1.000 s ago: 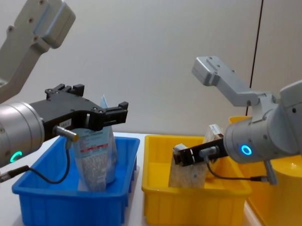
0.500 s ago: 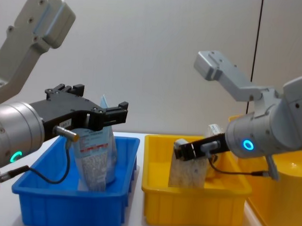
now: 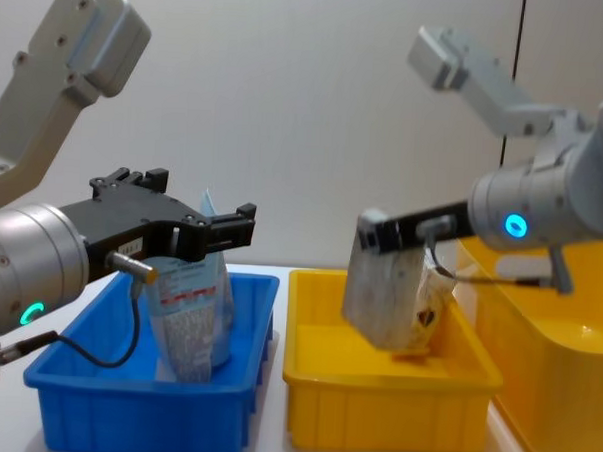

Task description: Bimanual collaborative sorting of washing and personal care products

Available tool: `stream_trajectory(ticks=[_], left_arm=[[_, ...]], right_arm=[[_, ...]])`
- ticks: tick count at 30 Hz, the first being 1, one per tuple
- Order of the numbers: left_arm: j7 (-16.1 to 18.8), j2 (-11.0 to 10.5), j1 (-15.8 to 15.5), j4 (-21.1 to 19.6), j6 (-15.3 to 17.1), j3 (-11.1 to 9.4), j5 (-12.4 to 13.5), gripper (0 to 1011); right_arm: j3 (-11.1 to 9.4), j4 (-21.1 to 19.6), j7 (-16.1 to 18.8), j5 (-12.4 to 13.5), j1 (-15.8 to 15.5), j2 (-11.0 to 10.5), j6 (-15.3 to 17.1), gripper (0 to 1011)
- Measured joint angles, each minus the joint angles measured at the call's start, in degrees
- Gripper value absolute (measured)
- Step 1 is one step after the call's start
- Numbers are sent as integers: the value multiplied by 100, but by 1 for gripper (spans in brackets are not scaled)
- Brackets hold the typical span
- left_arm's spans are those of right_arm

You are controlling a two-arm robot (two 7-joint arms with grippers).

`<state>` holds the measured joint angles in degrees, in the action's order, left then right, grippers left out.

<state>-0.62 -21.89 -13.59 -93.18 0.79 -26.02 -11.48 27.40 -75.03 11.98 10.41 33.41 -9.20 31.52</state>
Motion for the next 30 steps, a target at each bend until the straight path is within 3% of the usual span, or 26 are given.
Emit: stream_trajectory(ticks=[11, 25, 30], left_arm=[[0, 0, 0, 0, 0, 0, 0, 1001], [0, 0, 0, 0, 0, 0, 0, 1001], [0, 0, 0, 0, 0, 0, 0, 1001]], right_arm=[[-168, -443, -21, -179, 151, -302, -61, 194], [-733, -935, -92, -410, 118, -1117, 192, 194], [-902, -987, -98, -419, 41, -1287, 266, 194]])
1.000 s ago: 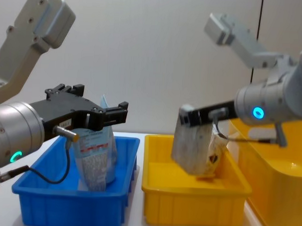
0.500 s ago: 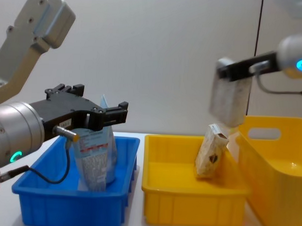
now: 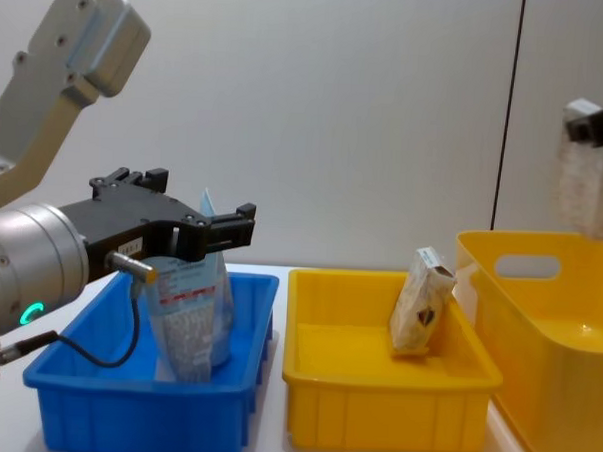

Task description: Bimanual collaborative sorting of washing and personal care products

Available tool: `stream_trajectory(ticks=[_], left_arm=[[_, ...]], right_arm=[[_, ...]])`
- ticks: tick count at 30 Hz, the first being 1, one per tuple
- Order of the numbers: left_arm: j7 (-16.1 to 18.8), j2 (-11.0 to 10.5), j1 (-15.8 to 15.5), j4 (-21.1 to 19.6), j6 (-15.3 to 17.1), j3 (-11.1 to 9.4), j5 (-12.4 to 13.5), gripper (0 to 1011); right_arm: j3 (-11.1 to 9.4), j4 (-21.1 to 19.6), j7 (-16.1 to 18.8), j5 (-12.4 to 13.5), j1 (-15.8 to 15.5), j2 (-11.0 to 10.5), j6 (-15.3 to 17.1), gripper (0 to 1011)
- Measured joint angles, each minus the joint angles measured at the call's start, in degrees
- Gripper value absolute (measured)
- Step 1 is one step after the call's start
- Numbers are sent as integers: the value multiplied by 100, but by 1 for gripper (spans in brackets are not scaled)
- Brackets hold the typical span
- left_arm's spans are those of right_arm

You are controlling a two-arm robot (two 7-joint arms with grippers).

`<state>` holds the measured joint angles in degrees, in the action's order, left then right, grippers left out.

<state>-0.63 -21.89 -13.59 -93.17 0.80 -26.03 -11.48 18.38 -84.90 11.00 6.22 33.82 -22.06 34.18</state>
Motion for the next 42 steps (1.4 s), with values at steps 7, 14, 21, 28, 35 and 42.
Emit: stream_trajectory(ticks=[7, 14, 21, 28, 35, 42], left_arm=[[0, 0, 0, 0, 0, 0, 0, 1001], [0, 0, 0, 0, 0, 0, 0, 1002], [0, 0, 0, 0, 0, 0, 0, 1001], [0, 0, 0, 0, 0, 0, 0, 1001], [0, 0, 0, 0, 0, 0, 0, 1002], [-23, 1, -13, 12, 14, 20, -4, 1001]], right_arm=[[-176, -8, 24, 20, -48, -105, 16, 194], [-297, 41, 79, 70, -51, -120, -34, 194], [-350, 66, 101, 90, -52, -125, -58, 329], [-391, 83, 120, 108, -52, -128, -81, 585], [-411, 92, 129, 116, -52, -133, -88, 801], [-421, 97, 133, 120, -52, -134, -93, 1001]])
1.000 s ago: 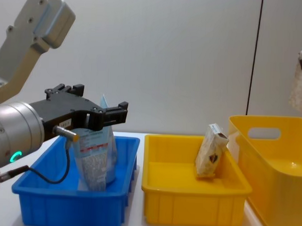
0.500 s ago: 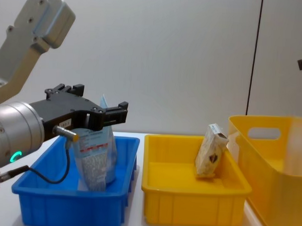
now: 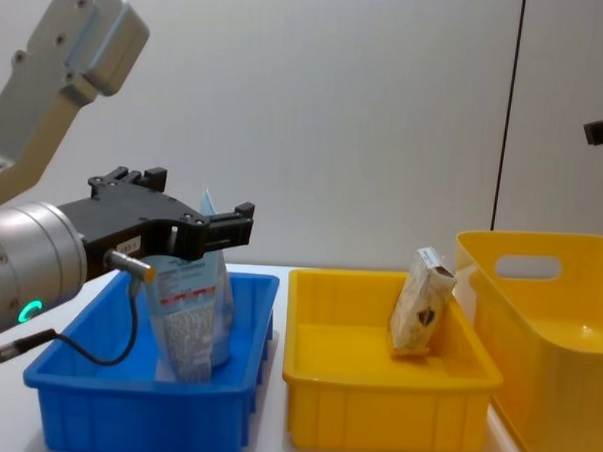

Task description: Bimanual collaborative sorting of washing and personal care products

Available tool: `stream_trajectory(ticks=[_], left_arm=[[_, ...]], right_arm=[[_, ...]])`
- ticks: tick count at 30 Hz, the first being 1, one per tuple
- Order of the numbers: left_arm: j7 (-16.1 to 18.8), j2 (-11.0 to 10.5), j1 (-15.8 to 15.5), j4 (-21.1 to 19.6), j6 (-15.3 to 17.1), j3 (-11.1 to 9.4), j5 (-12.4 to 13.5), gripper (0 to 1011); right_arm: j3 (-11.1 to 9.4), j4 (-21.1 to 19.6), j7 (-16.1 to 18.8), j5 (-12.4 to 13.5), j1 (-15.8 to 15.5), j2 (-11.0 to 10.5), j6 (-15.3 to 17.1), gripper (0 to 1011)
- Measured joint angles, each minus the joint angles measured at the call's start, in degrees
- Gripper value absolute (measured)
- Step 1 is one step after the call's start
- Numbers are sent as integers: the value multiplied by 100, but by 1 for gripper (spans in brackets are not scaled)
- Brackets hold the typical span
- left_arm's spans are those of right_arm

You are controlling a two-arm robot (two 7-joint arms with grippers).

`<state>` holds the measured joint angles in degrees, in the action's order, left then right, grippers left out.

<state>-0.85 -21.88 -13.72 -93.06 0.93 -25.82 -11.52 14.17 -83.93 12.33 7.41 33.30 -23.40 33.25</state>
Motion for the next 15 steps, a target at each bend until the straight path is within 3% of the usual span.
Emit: stream_trajectory(ticks=[15], left_arm=[[-74, 96, -118, 240, 197, 179, -154, 1002]], right_arm=[[-11, 5, 7, 5, 0, 0, -5, 1002]])
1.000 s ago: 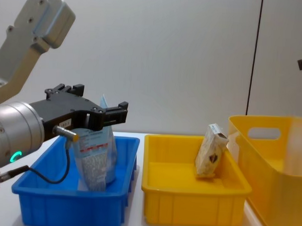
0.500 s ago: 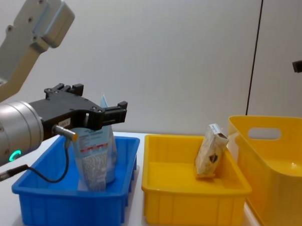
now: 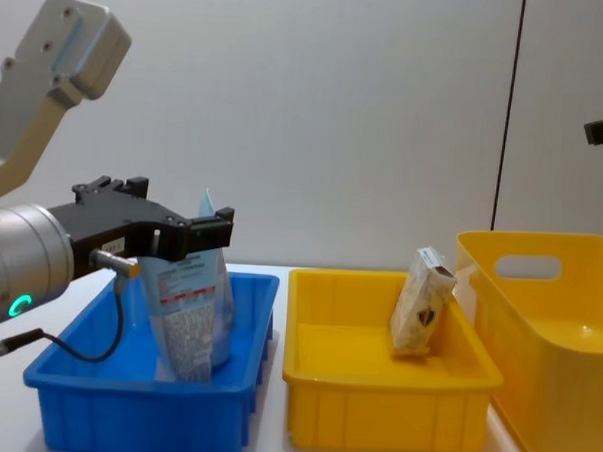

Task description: Bimanual collaborative sorting of washing and personal care products

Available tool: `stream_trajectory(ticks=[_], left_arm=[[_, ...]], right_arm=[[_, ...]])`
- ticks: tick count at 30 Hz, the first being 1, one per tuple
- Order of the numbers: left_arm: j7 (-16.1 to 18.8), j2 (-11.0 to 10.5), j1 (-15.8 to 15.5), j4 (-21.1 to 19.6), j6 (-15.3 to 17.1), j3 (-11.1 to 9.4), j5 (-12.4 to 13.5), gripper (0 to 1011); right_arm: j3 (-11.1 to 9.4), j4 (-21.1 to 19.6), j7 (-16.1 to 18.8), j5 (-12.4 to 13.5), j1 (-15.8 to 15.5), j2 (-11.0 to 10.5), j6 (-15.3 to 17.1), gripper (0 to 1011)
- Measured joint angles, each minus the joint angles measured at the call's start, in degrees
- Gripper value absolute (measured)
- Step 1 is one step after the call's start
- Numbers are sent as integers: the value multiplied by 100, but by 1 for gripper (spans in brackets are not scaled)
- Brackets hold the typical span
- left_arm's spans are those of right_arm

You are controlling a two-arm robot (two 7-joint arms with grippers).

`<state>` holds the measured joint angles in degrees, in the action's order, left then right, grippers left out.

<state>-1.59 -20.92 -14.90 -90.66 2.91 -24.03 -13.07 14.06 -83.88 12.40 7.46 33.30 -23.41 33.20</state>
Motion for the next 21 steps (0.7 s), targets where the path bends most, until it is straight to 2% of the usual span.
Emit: stream_trajectory(ticks=[21], left_arm=[[-9, 273, 85, 427, 78, 212, -212, 1001]], right_arm=[[0, 0, -1, 0, 0, 1, 1, 1002]])
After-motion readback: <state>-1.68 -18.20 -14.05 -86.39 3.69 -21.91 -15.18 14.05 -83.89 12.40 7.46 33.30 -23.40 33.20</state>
